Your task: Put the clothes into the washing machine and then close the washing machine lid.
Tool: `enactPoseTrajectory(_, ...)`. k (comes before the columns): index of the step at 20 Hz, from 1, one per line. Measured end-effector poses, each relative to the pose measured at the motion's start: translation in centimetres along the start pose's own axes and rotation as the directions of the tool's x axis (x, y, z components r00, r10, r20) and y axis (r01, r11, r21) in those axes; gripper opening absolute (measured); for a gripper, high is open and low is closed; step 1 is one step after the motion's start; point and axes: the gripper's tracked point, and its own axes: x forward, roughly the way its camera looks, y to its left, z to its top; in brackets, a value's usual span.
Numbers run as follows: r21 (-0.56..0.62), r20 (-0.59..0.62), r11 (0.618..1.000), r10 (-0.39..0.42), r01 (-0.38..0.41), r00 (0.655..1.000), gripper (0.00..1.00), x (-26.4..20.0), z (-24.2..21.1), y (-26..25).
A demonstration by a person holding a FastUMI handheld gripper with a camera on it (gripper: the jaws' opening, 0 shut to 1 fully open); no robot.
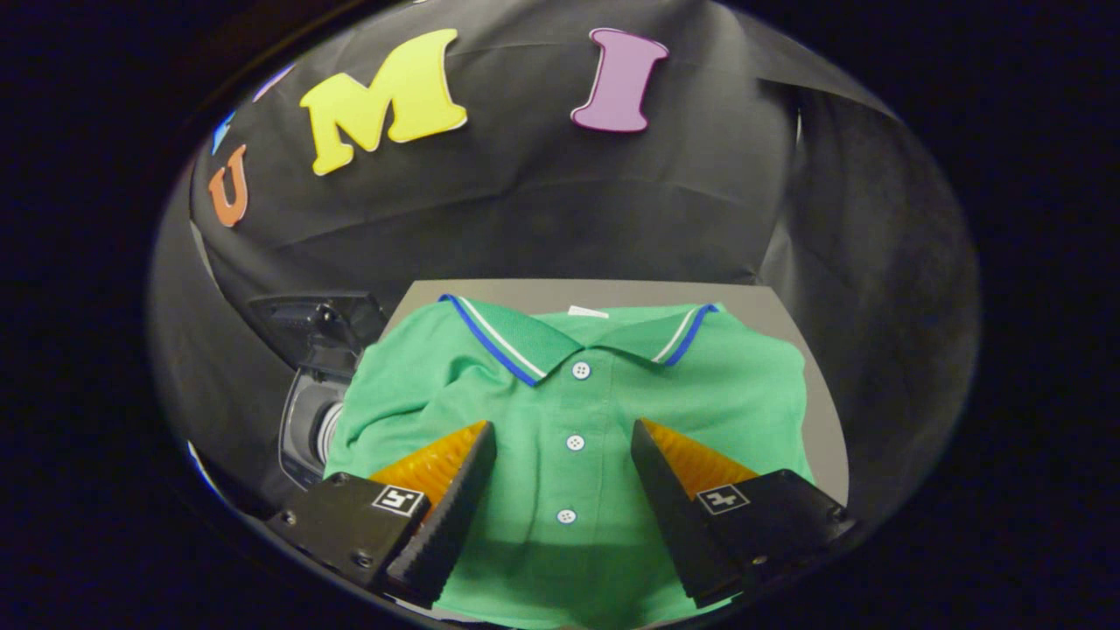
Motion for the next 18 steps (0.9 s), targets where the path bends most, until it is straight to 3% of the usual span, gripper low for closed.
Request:
enactPoseTrajectory(5, -0.004, -0.008, 1.0, -0.012, 0.012, 1.0, 0.87, -0.3, 0.0, 1.1)
enactPoseTrajectory(8, 0.004, 0.024, 0.999, -0.042, 0.041, 0.999, 0.4, 0.1, -0.6, 2.0)
enactPoseTrajectory(9, 0.003, 0.03, 0.998, -0.056, 0.056, 0.998, 0.35, 0.0, -0.5, 2.1)
enactPoseTrajectory(10, 0.016, 0.029, 0.998, -0.064, 0.064, 0.997, 0.22, -0.7, 0.0, 2.4)
enactPoseTrajectory(12, 0.036, 0.017, 0.998, -0.059, 0.058, 0.998, 0.08, -0.7, -0.8, 2.9)
enactPoseTrajectory(15, 0.096, 0.029, 0.995, -0.01, 0.007, 1.0, 0.05, -1.6, -1.3, 3.7)
enactPoseTrajectory(18, 0.121, 0.131, 0.992, 0.015, -0.031, 0.991, 0.04, -3.7, -1.5, 4.2)
